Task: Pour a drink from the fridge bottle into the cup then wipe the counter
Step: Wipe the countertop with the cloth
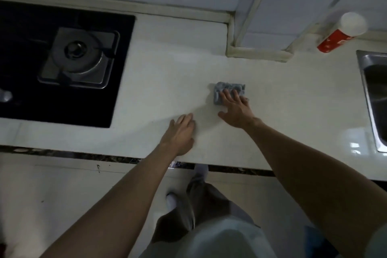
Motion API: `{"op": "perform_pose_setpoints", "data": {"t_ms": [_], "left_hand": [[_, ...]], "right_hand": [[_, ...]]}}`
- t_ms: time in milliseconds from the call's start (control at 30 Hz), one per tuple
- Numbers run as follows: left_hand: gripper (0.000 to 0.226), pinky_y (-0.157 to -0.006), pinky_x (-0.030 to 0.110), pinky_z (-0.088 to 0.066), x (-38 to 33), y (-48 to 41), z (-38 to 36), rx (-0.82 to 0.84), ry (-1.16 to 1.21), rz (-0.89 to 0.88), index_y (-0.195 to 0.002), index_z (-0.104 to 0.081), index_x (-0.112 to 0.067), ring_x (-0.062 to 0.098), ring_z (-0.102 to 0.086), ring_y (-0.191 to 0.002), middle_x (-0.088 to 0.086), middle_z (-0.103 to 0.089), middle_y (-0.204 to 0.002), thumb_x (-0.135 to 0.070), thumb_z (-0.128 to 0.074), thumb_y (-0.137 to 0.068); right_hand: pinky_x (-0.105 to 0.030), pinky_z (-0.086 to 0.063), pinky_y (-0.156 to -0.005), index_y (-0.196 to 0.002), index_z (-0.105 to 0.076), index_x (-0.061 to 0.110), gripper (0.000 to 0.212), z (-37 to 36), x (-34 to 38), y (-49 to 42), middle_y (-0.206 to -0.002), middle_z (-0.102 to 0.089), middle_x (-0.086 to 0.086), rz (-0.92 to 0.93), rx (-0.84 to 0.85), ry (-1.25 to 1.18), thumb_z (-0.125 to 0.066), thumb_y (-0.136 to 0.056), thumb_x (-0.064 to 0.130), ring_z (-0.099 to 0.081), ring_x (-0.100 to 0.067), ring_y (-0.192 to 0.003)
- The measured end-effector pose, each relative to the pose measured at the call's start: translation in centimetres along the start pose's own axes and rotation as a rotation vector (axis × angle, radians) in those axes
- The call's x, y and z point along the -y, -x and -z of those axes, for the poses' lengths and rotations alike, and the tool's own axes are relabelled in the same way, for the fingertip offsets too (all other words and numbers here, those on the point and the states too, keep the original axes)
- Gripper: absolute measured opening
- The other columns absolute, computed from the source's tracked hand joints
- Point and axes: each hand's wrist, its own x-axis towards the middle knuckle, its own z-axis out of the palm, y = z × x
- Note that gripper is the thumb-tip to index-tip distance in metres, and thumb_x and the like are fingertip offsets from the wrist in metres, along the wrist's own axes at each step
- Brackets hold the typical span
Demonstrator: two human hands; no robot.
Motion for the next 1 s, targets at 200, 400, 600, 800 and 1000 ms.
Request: {"op": "perform_pose_setpoints", "data": {"t_ms": [200, 400, 600, 800, 1000], "left_hand": [[0.062, -0.122, 0.05, -0.01, 0.1, -5.8, 3.8, -0.04, 0.104, 0.059, -0.155, -0.019, -0.01, 0.026, 0.0, -0.153, 0.008, -0.001, -0.166, -0.019, -0.046, -0.1], [0.062, -0.122, 0.05, -0.011, 0.6, -9.5, 5.7, -0.025, 0.069, 0.104, -0.157, -0.014, -0.011, 0.027, 0.0, -0.153, 0.007, 0.003, -0.166, -0.028, -0.039, -0.103], [0.06, -0.12, 0.051, -0.02, 0.7, -10.3, 5.6, 0.023, 0.048, 0.143, -0.156, -0.018, -0.01, 0.029, -0.006, -0.152, 0.008, -0.002, -0.165, -0.026, -0.041, -0.102], [0.058, -0.122, 0.047, -0.016, 1.3, -10.6, 6.1, 0.024, 0.164, 0.147, -0.155, -0.023, -0.014, 0.024, -0.006, -0.152, 0.003, -0.005, -0.166, -0.022, -0.043, -0.101], [0.057, -0.122, 0.046, -0.017, 1.5, -10.7, 5.5, -0.008, 0.187, 0.145, -0.154, -0.026, -0.015, 0.022, -0.007, -0.152, 0.001, -0.006, -0.165, -0.021, -0.045, -0.101]], "right_hand": [[-0.041, 0.007, -0.119, -0.157, -0.004, 0.022, 0.082, 2.5, 0.8, -7.0, -0.164, 0.004, -0.001, 0.104, -0.036, 0.037, -0.05, -0.094, 0.047, 0.01, -0.025, -0.15], [-0.043, 0.004, -0.119, -0.156, -0.005, 0.021, 0.079, 5.2, 2.3, -13.5, -0.164, 0.0, -0.001, 0.146, -0.05, 0.104, -0.046, -0.094, 0.049, 0.006, -0.025, -0.151], [-0.043, 0.001, -0.122, -0.156, 0.001, 0.019, 0.078, 8.1, 2.6, -18.9, -0.164, 0.008, -0.005, 0.06, -0.073, 0.076, -0.041, -0.097, 0.048, 0.01, -0.027, -0.15], [-0.044, 0.003, -0.121, -0.155, 0.002, 0.015, 0.072, 10.8, 2.3, -24.5, -0.163, 0.003, -0.012, -0.012, -0.103, 0.117, -0.029, -0.099, 0.049, 0.003, -0.031, -0.15], [-0.046, -0.003, -0.121, -0.156, -0.001, 0.015, 0.073, 11.1, 1.7, -26.5, -0.164, -0.003, -0.009, -0.001, -0.122, 0.138, -0.03, -0.098, 0.049, -0.005, -0.032, -0.149]]}}
